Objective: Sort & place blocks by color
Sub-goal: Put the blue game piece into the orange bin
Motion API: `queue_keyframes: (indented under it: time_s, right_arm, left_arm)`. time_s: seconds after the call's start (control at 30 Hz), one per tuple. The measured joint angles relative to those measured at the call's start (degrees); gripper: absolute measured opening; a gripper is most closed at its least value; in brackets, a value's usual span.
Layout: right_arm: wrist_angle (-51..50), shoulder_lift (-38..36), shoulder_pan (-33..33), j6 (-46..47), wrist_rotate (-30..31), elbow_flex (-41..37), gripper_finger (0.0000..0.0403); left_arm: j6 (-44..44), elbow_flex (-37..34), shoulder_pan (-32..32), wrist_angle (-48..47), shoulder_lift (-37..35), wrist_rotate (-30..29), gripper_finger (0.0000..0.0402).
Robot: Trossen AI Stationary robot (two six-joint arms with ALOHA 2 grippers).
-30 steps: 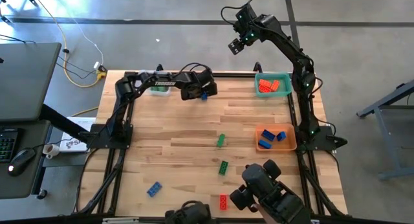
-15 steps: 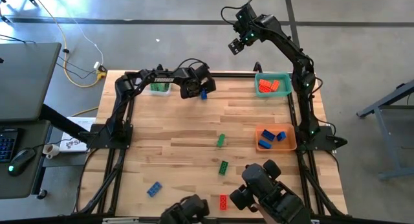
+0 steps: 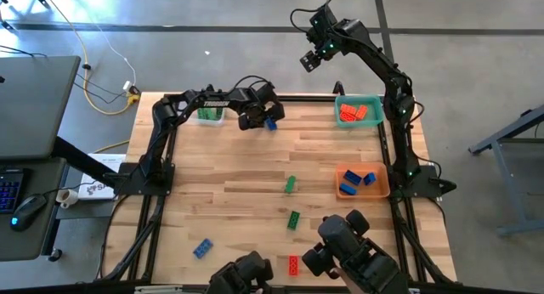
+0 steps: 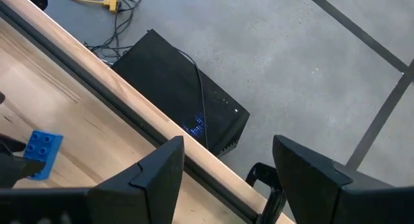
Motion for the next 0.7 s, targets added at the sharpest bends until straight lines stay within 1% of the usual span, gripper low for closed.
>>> queue_keyframes:
  time_s: [0.13,0.23,0.43,0.7]
  right_arm:
    - [-0.2,0.0,0.0,0.0,0.0,0.0,0.0225]
    - [-0.2,0.0,0.0,0.0,0.0,0.0,0.0225]
    - [-0.2,0.0,0.0,0.0,0.0,0.0,0.0225]
    - [-0.1,0.0,0.0,0.0,0.0,0.0,0.0225]
  left_arm:
    - [-0.1,0.1,0.8,-2.1,0.0,0.3,0.0239]
    - [1.8,0.1,1.1,-3.5,-0.1,0.4,0.0239]
    - [3.0,0.0,1.3,-5.7,-0.8,0.5,0.0239]
    - [1.3,-0.2,0.9,-5.4,-1.7,-2.2,0.0239]
